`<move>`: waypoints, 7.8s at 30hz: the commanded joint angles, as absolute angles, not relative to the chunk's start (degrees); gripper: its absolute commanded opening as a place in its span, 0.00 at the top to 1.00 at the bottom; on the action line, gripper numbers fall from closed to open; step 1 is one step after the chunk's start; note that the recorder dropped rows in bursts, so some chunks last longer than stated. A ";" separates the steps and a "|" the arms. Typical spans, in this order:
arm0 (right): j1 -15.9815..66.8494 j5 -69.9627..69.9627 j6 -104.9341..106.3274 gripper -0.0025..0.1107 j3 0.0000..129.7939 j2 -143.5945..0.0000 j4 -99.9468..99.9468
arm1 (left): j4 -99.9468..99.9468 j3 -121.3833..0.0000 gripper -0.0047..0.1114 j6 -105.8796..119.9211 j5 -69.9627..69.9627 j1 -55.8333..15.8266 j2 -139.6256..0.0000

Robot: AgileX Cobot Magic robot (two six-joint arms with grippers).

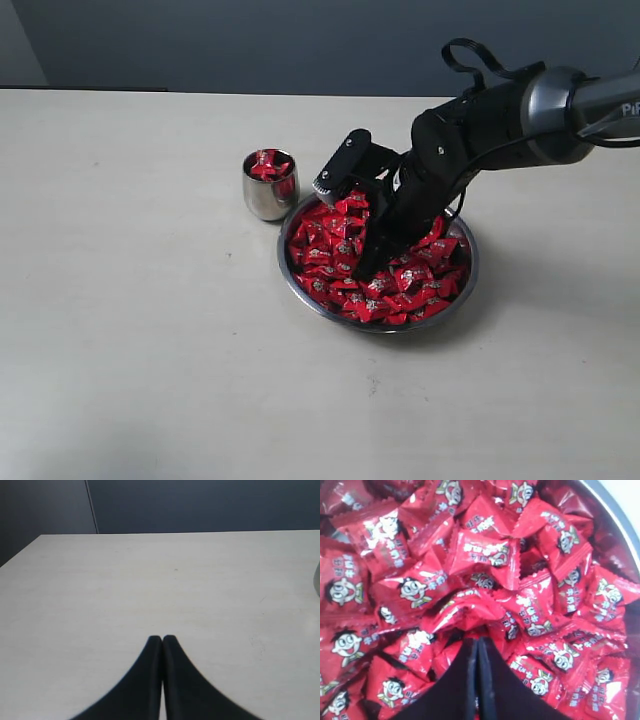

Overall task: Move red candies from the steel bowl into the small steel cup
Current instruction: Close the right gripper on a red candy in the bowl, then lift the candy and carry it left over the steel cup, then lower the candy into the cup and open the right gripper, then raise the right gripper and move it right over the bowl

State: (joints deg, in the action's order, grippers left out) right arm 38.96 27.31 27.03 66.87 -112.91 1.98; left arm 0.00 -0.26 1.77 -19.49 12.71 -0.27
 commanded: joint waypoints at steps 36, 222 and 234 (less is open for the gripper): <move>39.06 32.93 18.66 0.65 67.17 -109.57 -1.81 | -0.35 0.00 0.96 1.68 -18.91 12.44 0.00; 35.65 21.58 -6.18 0.98 84.71 -107.84 3.36 | -0.35 0.00 0.96 1.68 -18.91 12.44 0.00; 25.69 18.55 -6.18 0.98 64.89 -98.58 0.70 | -0.35 0.00 0.96 1.68 -18.91 12.44 0.00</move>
State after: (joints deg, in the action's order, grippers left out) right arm 26.14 17.64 -5.88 65.57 -97.99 1.32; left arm 0.00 -0.26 1.77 -19.49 12.71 -0.27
